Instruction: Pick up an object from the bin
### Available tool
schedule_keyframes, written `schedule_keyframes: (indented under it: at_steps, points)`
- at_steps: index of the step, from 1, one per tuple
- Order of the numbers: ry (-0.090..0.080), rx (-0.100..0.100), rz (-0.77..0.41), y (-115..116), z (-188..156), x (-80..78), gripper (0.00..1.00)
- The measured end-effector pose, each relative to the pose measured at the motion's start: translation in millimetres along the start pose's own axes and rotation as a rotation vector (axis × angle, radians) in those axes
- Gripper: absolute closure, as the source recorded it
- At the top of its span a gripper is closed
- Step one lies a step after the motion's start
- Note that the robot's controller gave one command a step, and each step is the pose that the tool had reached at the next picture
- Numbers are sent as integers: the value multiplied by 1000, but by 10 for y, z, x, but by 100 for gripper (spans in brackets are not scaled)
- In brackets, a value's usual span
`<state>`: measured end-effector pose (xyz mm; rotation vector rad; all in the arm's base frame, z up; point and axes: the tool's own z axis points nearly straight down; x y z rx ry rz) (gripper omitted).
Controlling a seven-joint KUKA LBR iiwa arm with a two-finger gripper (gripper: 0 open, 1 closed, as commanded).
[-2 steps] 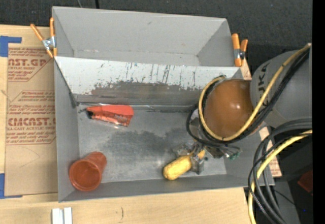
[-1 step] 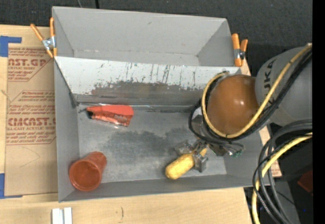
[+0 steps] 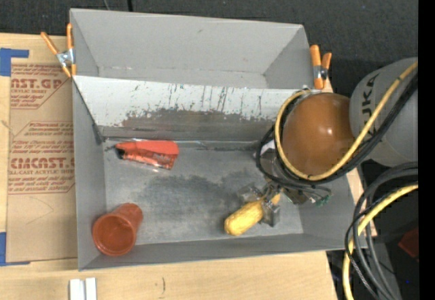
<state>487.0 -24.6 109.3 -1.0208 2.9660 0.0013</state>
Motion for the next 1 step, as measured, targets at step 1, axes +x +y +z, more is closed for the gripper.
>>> schedule_keyframes:
  at_steps: [1]
  points:
    - [1, -1, 0, 2, -187, 0, 100]
